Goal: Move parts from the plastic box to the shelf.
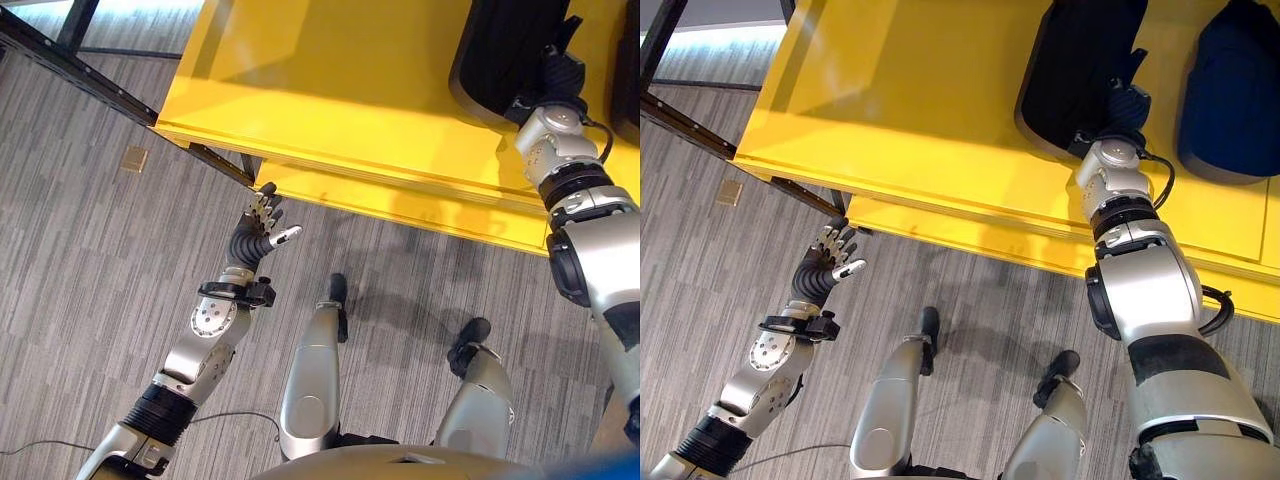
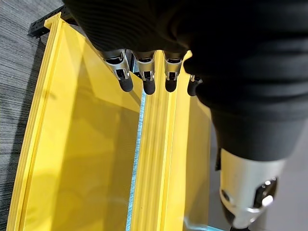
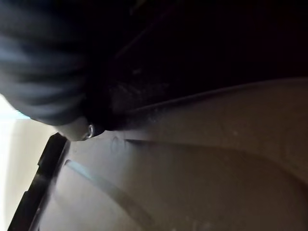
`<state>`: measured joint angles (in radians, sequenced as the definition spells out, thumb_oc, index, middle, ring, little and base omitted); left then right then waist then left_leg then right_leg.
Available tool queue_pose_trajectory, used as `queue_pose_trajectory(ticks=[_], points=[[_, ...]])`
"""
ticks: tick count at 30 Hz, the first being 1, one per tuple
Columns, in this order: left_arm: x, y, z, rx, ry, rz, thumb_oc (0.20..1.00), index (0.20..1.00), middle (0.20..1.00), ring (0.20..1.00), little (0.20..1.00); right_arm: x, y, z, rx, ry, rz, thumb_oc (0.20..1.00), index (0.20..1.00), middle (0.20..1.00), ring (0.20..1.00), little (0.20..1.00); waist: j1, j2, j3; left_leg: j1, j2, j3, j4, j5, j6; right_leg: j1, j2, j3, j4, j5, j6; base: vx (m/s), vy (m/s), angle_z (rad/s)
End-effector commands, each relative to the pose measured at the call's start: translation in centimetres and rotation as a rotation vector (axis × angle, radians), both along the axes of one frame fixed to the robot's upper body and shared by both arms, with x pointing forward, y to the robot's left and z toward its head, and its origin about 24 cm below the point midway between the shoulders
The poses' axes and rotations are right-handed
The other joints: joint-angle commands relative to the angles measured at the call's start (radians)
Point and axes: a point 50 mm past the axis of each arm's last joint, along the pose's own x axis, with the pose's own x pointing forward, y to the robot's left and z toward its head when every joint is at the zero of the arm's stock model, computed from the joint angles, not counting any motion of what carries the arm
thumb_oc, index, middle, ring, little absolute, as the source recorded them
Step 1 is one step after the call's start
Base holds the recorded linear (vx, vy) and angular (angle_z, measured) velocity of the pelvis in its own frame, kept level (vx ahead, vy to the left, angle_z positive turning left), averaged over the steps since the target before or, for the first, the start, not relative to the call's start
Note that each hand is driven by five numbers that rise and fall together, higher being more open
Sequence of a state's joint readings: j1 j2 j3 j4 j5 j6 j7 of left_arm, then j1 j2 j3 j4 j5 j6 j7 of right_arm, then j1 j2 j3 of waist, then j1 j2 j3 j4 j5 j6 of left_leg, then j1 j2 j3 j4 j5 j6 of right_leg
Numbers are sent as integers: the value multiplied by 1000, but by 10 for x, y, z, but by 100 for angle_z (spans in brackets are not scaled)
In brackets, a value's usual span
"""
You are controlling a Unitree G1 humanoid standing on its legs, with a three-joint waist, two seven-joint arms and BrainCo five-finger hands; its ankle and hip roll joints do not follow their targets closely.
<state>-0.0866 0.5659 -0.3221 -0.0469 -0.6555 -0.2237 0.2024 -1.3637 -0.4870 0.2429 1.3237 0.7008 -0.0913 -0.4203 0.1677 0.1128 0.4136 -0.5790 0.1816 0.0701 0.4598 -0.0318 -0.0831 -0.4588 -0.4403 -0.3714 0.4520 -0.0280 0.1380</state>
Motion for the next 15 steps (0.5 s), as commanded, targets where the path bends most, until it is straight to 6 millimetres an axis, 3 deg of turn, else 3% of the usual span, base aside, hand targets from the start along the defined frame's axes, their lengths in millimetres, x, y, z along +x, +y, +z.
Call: queue_pose_trajectory(ticks=[1, 2, 3, 4, 5, 15], points=[[1, 3, 26, 12, -135, 0, 1000, 1000, 1000, 1000, 1000, -3, -11, -18, 42, 31, -31, 200, 200, 200, 200, 200, 22, -1, 50, 8, 59, -10, 32, -74, -34, 60, -3, 55, -37, 12, 49, 0, 0, 0], [1, 4, 25, 12, -133, 3, 1000, 1000, 1000, 1000, 1000, -4, -11, -19, 30, 39, -35, 247, 247, 247, 247, 247, 23, -1, 51, 7, 59, -10, 34, -74, -33, 61, -3, 54, -37, 12, 48, 0, 0, 0], [1, 4, 26, 12, -134, 4, 1000, 1000, 1000, 1000, 1000, -3, -11, -18, 24, 38, -34, 426, 426, 426, 426, 426, 24, -2, 51, 6, 59, -11, 34, -74, -33, 61, -2, 54, -38, 12, 48, 0, 0, 0], [1, 4, 26, 10, -134, 5, 1000, 1000, 1000, 1000, 1000, -3, -10, -17, 22, 35, -33, 768, 768, 768, 768, 768, 24, -3, 51, 6, 58, -11, 33, -74, -32, 61, -1, 55, -39, 12, 47, 0, 0, 0], [1, 4, 26, 9, -136, 6, 1000, 1000, 1000, 1000, 1000, -3, -9, -15, 20, 32, -32, 1000, 1000, 1000, 1000, 1000, 25, -3, 51, 6, 58, -11, 31, -73, -32, 62, -1, 54, -40, 12, 47, 0, 0, 0], [1, 7, 28, 6, -144, 20, 1000, 1000, 1000, 1000, 1000, -2, -2, -7, -99, 23, -15, 1000, 1000, 1000, 1000, 1000, 27, -7, 55, -1, 56, -14, 37, -73, -30, 65, -4, 48, -38, 15, 47, 0, 0, 0]])
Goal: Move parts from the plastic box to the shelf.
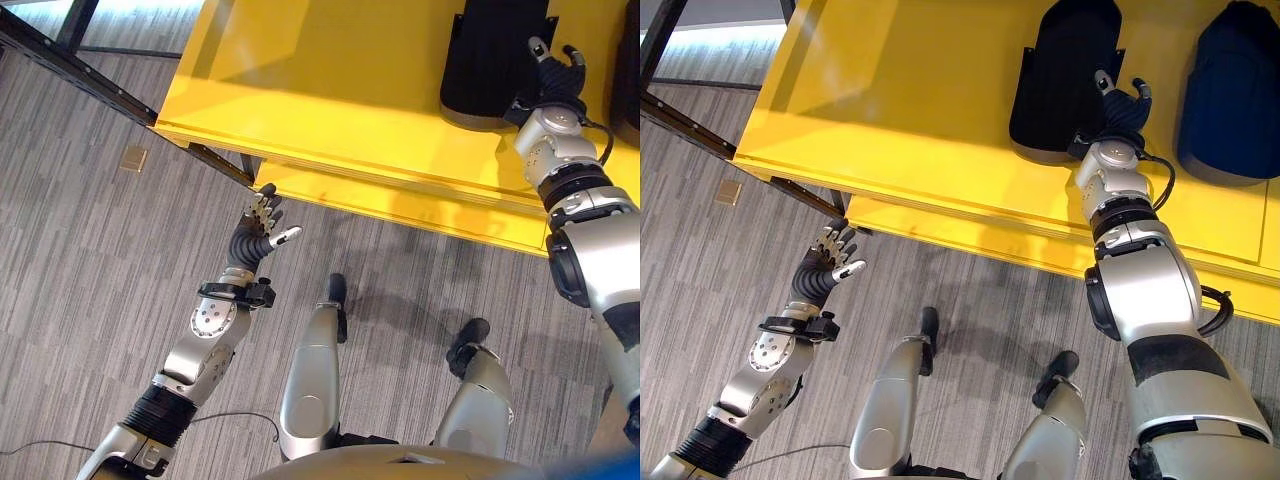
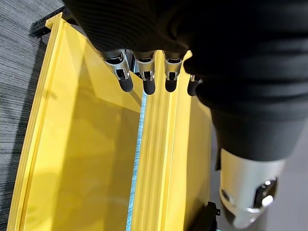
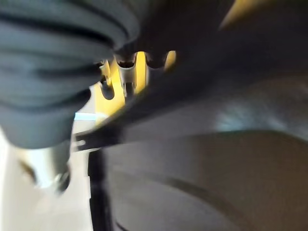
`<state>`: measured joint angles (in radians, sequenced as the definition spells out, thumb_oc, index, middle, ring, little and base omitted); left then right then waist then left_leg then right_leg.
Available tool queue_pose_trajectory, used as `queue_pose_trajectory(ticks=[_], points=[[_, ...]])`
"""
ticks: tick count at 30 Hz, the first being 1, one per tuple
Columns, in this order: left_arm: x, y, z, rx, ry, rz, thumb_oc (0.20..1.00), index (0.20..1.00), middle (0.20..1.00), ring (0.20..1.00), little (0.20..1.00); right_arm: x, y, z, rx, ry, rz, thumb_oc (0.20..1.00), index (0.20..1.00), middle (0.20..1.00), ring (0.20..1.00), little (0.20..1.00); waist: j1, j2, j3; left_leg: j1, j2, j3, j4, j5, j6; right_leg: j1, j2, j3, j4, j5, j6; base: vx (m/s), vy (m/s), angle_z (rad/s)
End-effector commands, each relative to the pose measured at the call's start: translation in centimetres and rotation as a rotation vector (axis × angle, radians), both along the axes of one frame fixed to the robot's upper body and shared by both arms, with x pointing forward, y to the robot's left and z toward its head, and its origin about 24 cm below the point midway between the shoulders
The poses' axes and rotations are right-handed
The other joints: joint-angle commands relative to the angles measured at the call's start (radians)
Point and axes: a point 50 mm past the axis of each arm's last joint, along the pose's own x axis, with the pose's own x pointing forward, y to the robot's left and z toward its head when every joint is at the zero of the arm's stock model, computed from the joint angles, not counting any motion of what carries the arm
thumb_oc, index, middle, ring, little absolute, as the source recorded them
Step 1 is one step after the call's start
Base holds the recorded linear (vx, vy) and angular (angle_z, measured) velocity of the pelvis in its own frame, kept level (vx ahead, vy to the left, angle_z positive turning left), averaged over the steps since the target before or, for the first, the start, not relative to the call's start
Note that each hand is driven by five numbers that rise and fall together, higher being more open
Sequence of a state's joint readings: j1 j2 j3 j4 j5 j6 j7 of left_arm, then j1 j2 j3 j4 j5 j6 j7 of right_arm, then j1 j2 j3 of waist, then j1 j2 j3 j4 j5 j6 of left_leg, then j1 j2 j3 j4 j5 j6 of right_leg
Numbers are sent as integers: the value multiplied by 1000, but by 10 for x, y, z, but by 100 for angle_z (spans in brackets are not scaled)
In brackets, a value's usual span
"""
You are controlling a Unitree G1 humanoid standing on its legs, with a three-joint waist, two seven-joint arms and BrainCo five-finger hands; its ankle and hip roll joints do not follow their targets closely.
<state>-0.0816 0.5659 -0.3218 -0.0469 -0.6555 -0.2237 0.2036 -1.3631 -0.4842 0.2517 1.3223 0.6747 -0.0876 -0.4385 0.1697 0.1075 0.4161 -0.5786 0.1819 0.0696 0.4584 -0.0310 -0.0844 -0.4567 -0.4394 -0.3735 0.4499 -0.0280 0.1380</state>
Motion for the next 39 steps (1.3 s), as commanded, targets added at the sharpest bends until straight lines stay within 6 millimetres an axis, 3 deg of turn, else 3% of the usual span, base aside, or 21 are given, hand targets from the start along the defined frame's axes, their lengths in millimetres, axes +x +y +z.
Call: queue_pose_trajectory(ticks=[1, 17, 25, 37, 38, 39], points=[[2, 7, 29, 7, -150, 18, 1000, 1000, 1000, 1000, 1000, -2, -3, -5, -87, 9, 4, 1000, 1000, 1000, 1000, 1000, 24, -3, 53, -2, 56, -14, 38, -74, -29, 64, -5, 50, -35, 15, 47, 0, 0, 0], [2, 11, 29, 0, -150, 40, 1000, 1000, 1000, 1000, 1000, -1, 8, 6, -144, -45, 39, 1000, 1000, 1000, 1000, 1000, 15, -11, 51, 1, 59, -9, 45, -80, -30, 53, 0, 59, -26, 14, 47, 0, 0, 0], [2, 12, 29, -4, -153, 46, 1000, 1000, 1000, 1000, 1000, -3, 11, 24, -267, -80, 32, 1000, 1000, 1000, 1000, 1000, 7, -25, 51, 5, 62, -8, 46, -79, -30, 57, 2, 60, -28, 17, 47, 0, 0, 0], [5, 11, 32, -5, -160, 44, 1000, 1000, 1000, 1000, 1000, -11, 16, 67, -445, -191, 14, 1000, 1000, 1000, 1000, 1000, -11, -63, 34, 31, 73, -10, 30, -76, -36, 81, 16, 59, -43, 23, 48, -6, 0, 0], [5, 11, 33, -1, -163, 43, 1000, 1000, 1000, 1000, 1000, -12, 16, 71, -454, -204, 11, 1000, 1000, 1000, 1000, 1000, -14, -69, 34, 23, 70, -5, 24, -50, -28, 76, 14, 53, -53, 44, 37, 0, 0, 0], [5, 11, 32, -1, -162, 43, 1000, 1000, 1000, 1000, 1000, -12, 16, 71, -454, -202, 12, 1000, 1000, 1000, 1000, 1000, -13, -68, 30, 34, 73, -11, 26, -73, -37, 84, 17, 58, -47, 25, 48, -78, 0, 1]])
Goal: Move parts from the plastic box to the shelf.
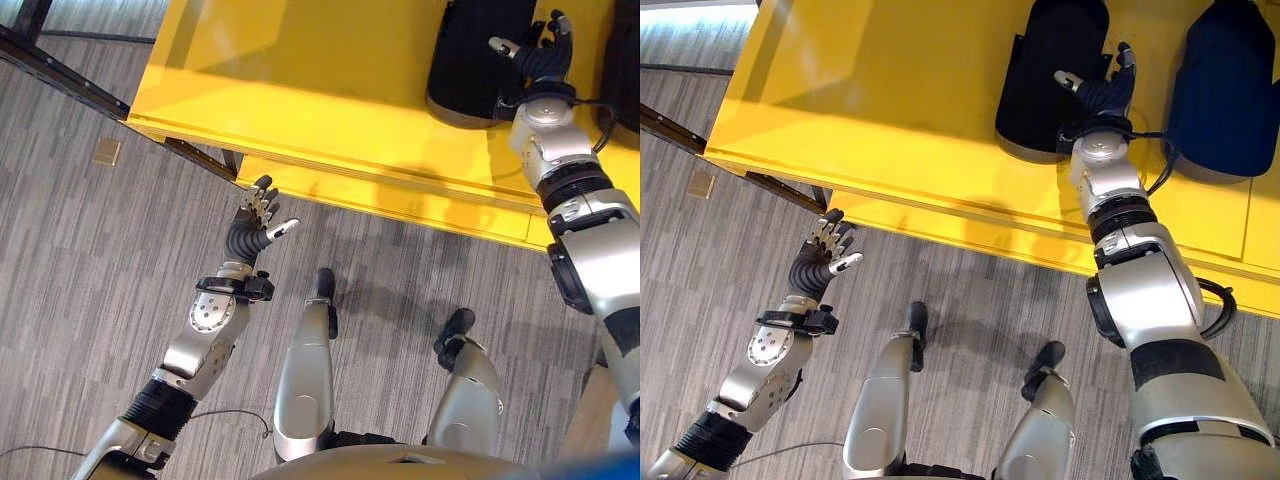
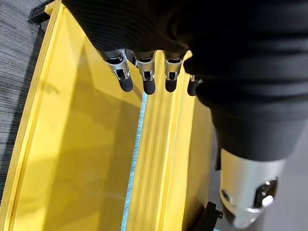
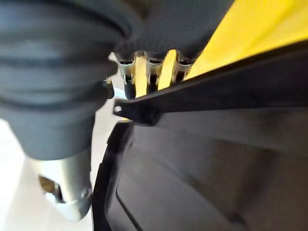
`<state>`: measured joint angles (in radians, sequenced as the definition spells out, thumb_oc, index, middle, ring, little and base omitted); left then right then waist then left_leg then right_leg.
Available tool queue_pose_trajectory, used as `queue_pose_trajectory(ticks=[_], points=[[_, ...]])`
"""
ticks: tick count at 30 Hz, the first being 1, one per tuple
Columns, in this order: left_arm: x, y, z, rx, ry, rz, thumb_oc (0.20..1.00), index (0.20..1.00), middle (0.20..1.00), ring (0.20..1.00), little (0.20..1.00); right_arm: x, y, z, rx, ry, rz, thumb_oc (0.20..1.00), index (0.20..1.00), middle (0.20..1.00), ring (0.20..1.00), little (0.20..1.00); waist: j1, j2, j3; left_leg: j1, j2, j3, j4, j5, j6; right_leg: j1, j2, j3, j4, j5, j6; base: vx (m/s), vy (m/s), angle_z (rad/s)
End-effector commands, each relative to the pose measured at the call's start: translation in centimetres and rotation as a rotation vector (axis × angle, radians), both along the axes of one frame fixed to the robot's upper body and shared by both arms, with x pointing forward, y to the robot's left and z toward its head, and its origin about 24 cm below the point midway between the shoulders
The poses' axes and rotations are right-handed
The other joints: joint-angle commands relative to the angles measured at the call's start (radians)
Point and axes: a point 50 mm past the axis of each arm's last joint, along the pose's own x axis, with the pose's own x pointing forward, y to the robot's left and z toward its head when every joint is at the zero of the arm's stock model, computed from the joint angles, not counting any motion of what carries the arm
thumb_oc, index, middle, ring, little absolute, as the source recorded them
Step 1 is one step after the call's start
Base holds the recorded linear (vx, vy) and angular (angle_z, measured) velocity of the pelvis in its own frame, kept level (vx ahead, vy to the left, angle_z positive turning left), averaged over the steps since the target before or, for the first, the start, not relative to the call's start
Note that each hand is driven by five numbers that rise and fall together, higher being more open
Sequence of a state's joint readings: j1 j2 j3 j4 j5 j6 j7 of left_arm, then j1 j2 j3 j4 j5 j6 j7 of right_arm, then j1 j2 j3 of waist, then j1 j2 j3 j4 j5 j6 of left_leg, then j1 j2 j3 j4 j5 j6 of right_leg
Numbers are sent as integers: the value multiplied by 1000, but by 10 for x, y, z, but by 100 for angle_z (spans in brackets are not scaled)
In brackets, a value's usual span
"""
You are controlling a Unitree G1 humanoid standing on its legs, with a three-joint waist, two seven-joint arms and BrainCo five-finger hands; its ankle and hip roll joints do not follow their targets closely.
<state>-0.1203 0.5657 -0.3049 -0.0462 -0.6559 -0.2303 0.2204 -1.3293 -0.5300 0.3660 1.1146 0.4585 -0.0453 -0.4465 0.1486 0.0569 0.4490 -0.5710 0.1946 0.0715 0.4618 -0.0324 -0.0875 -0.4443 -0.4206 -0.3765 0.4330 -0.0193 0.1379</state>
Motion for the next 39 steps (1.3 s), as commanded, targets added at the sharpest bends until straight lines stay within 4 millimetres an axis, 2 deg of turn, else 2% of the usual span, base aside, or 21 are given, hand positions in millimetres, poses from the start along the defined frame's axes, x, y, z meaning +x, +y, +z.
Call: queue_pose_trajectory(ticks=[1, 2, 3, 4, 10, 21, 23, 27, 29, 30, 32, 33, 34, 36, 37, 39], points=[[-3, 11, 21, 10, -114, 21, 1000, 1000, 1000, 1000, 1000, -11, 0, 47, -93, -171, -9, 1000, 1000, 1000, 1000, 1000, 8, -22, -2, 19, 58, -7, 20, -49, -25, 70, -4, 53, -38, 36, 37, 0, 0, 0], [-3, 12, 21, 13, -116, 22, 1000, 1000, 1000, 1000, 1000, -12, 0, 50, -98, -178, -9, 1000, 1000, 1000, 1000, 1000, 7, -25, -5, 20, 58, -8, 20, -50, -25, 73, -4, 52, -38, 36, 38, 0, 0, 0], [-3, 12, 21, 13, -114, 22, 1000, 1000, 1000, 1000, 1000, -12, 0, 49, -98, -177, -8, 1000, 1000, 1000, 1000, 1000, 8, -24, -9, 30, 61, -14, 23, -73, -34, 80, 0, 57, -32, 16, 48, 0, 0, 0], [-3, 12, 21, 15, -114, 19, 1000, 1000, 1000, 1000, 1000, -13, 1, 53, -103, -191, -5, 1000, 1000, 1000, 1000, 1000, 7, -27, -9, 23, 57, -9, 17, -48, -25, 77, -3, 50, -41, 37, 38, 0, 0, 0], [-2, 16, 20, 27, -105, 26, 1000, 1000, 1000, 1000, 1000, -19, 4, 68, -113, -252, 7, 1000, 1000, 1000, 1000, 1000, 0, -42, -27, 37, 61, -13, 18, -52, -28, 96, 2, 46, -44, 34, 38, -11, 1, 0], [-2, 23, 18, 42, -92, 50, 1000, 1000, 1000, 1000, 1000, -29, 15, 72, -182, -329, 41, 1000, 1000, 1000, 1000, 1000, -21, -67, -53, 82, 67, -7, 5, -57, -30, 140, 13, 51, -72, 40, 42, 5, -1, -2], [-3, 23, 15, 48, -81, 56, 1000, 1000, 1000, 1000, 1000, -39, 22, 64, -236, -373, 77, 1000, 1000, 1000, 1000, 1000, -34, -80, -66, 111, 70, 3, -13, -53, -30, 165, 18, 55, -96, 51, 45, 37, -15, -11], [-7, 27, 11, 60, -66, 72, 1000, 1000, 1000, 1000, 1000, -59, 19, 35, -299, -412, 99, 1000, 1000, 1000, 1000, 1000, -52, -101, -89, 152, 75, 13, -41, -46, -28, 211, 27, 49, -145, 64, 49, 41, -33, -14], [-10, 30, 8, 66, -55, 92, 1000, 1000, 1000, 1000, 1000, -78, 18, 14, -335, -440, 112, 1000, 1000, 1000, 1000, 1000, -63, -108, -98, 171, 76, 19, -55, -46, -27, 229, 26, 47, -160, 69, 52, 48, -15, -8], [-13, 32, 5, 68, -47, 107, 1000, 1000, 1000, 1000, 1000, -92, 19, -4, -324, -458, 138, 1000, 1000, 1000, 1000, 1000, -75, -112, -106, 180, 76, 26, -66, -39, -23, 237, 22, 46, -175, 77, 54, 52, -12, -6], [-17, 35, 0, 79, -28, 124, 1000, 1000, 1000, 1000, 1000, -107, 18, -18, -357, -453, 145, 1000, 1000, 1000, 1000, 1000, -80, -115, -115, 191, 79, 26, -65, -46, -25, 249, 23, 46, -183, 75, 58, 55, -10, -2], [-20, 36, -4, 76, -15, 140, 1000, 1000, 1000, 1000, 1000, -120, 21, -33, -353, -450, 181, 1000, 1000, 1000, 1000, 1000, -90, -117, -119, 197, 81, 30, -70, -46, -24, 256, 23, 46, -193, 80, 61, 37, 1, -2], [-20, 36, -4, 77, -13, 139, 1000, 1000, 1000, 1000, 1000, -121, 21, -34, -353, -447, 181, 1000, 1000, 1000, 1000, 1000, -89, -118, -121, 198, 80, 30, -71, -45, -24, 256, 23, 46, -194, 81, 61, 35, 7, -4], [-25, 38, -9, 83, 3, 157, 1000, 1000, 1000, 1000, 1000, -135, 25, -49, -376, -436, 202, 1000, 1000, 1000, 1000, 1000, -100, -122, -127, 207, 80, 36, -76, -46, -22, 261, 23, 51, -208, 87, 65, 41, 14, -7], [-29, 41, -11, 88, 11, 181, 1000, 1000, 1000, 1000, 1000, -146, 27, -57, -426, -428, 209, 1000, 1000, 1000, 1000, 1000, -108, -124, -129, 210, 82, 41, -77, -47, -21, 265, 23, 53, -217, 91, 67, 50, 15, -4], [-32, 44, -13, 105, 16, 203, 1000, 1000, 1000, 1000, 1000, -156, 29, -61, -505, -431, 198, 1000, 1000, 1000, 1000, 1000, -114, -125, -131, 210, 83, 44, -73, -48, -20, 266, 23, 56, -221, 96, 69, 26, 16, -2]])
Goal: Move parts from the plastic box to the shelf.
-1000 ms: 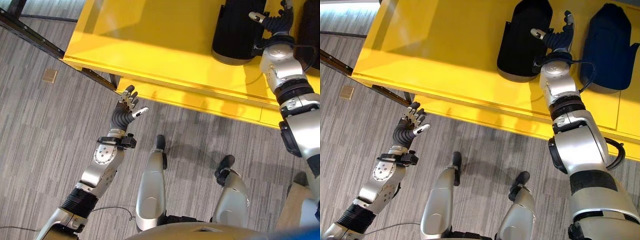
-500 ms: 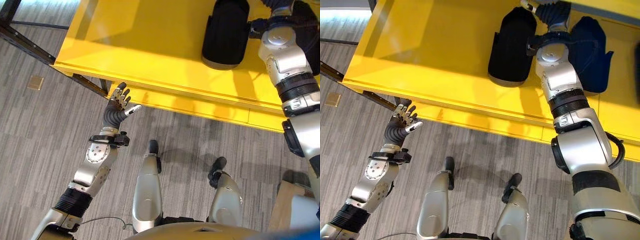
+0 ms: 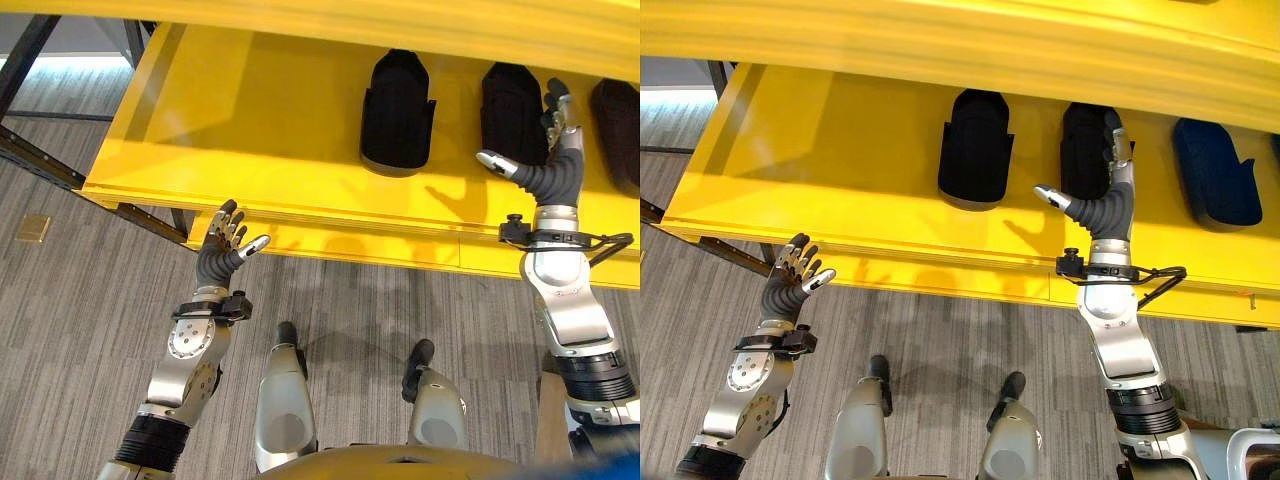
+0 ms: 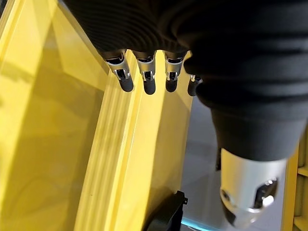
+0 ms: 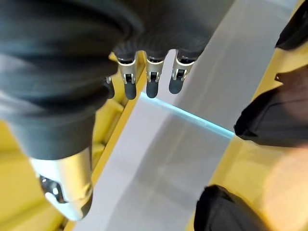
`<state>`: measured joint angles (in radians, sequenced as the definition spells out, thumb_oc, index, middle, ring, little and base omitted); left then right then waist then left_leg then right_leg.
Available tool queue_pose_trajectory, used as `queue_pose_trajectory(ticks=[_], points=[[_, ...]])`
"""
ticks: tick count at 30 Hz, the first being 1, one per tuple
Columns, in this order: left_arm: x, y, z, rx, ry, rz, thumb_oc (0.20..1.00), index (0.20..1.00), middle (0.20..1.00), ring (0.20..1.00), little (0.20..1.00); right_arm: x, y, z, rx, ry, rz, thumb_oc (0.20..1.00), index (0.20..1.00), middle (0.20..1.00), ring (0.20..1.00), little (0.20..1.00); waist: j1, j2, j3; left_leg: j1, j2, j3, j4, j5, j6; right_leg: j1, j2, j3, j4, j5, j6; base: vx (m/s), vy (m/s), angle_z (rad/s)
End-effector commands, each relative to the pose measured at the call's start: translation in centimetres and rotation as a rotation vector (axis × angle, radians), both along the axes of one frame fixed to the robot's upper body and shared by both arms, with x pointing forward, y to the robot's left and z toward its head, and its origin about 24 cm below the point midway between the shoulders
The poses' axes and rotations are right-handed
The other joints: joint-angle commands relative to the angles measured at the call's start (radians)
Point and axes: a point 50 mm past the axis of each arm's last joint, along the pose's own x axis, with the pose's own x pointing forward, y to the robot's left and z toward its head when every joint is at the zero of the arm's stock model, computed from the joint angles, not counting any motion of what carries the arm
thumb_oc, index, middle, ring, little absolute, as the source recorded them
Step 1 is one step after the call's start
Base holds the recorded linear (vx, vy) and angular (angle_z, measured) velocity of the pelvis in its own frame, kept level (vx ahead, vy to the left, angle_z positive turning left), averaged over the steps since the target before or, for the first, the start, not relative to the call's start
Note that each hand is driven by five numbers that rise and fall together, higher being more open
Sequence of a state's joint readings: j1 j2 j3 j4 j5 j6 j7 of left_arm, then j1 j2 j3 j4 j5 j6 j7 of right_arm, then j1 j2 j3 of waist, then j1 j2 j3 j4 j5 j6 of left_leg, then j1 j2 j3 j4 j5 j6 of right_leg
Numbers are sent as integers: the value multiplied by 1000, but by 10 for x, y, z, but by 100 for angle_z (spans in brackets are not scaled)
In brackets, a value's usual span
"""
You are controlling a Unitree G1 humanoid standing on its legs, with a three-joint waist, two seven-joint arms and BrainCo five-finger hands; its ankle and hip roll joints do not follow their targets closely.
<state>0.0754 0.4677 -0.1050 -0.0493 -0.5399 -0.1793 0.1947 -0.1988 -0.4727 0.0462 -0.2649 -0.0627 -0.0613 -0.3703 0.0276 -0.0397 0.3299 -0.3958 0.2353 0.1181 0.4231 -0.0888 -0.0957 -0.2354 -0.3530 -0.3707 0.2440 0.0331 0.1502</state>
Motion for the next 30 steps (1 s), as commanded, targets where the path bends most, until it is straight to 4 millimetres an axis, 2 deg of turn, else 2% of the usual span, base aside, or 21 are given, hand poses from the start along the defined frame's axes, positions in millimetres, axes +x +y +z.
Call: queue_pose_trajectory(ticks=[1, 4, 7, 12, 13, 18, 25, 30], points=[[-5, 9, 17, 95, -85, 14, 1000, 1000, 1000, 1000, 1000, -9, 7, 38, -195, -231, -10, 1000, 1000, 1000, 1000, 1000, 3, -28, -12, 34, 41, -2, -32, 6, -11, 59, -46, 52, -35, 47, 58, 10, 26, -4], [-8, 11, 15, 111, -76, 27, 1000, 1000, 1000, 1000, 1000, -16, 9, 36, -244, -251, -40, 1000, 1000, 1000, 1000, 1000, -1, -26, -13, 36, 40, 1, -32, 5, -11, 62, -47, 52, -40, 49, 60, 4, 10, -1], [-12, 14, 14, 137, -80, 57, 1000, 1000, 1000, 1000, 1000, -27, 20, 27, -406, -256, -34, 1000, 1000, 1000, 1000, 1000, -11, -24, -9, 29, 35, 6, -23, 1, -9, 60, -52, 59, -45, 58, 64, 6, 23, -1], [-13, 14, 13, 147, -82, 70, 1000, 1000, 1000, 1000, 1000, -30, 34, 15, -493, -243, 16, 1000, 1000, 1000, 1000, 1000, -20, -22, -7, 25, 34, 11, -19, -1, -8, 56, -57, 64, -47, 63, 65, 1, 10, -1], [-12, 13, 14, 151, -88, 66, 1000, 1000, 1000, 1000, 1000, -28, 39, 10, -593, -240, 7, 1000, 1000, 1000, 1000, 1000, -21, -23, -5, 23, 35, 14, -20, -2, -8, 54, -58, 67, -49, 66, 67, 0, 0, 0], [-4, 9, 21, 159, -129, 67, 1000, 1000, 1000, 1000, 1000, -11, 58, -10, -846, -218, 6, 1000, 1000, 1000, 1000, 1000, -14, -27, 1, 17, 36, 16, -21, -4, -11, 51, -61, 70, -54, 69, 69, 0, 0, 0], [3, 6, 27, 157, -167, 78, 1000, 1000, 1000, 1000, 1000, 3, 81, -28, -941, -173, 60, 1000, 1000, 1000, 1000, 1000, -12, -29, 7, 8, 37, 15, -17, -8, -10, 43, -63, 75, -49, 72, 69, 0, 0, 0], [6, 5, 31, 155, -192, 86, 1000, 1000, 1000, 1000, 1000, 13, 98, -48, -982, -106, 104, 1000, 1000, 1000, 1000, 1000, -7, -26, 13, -2, 35, 18, -8, -12, -9, 33, -67, 78, -44, 76, 69, 0, 0, 0]])
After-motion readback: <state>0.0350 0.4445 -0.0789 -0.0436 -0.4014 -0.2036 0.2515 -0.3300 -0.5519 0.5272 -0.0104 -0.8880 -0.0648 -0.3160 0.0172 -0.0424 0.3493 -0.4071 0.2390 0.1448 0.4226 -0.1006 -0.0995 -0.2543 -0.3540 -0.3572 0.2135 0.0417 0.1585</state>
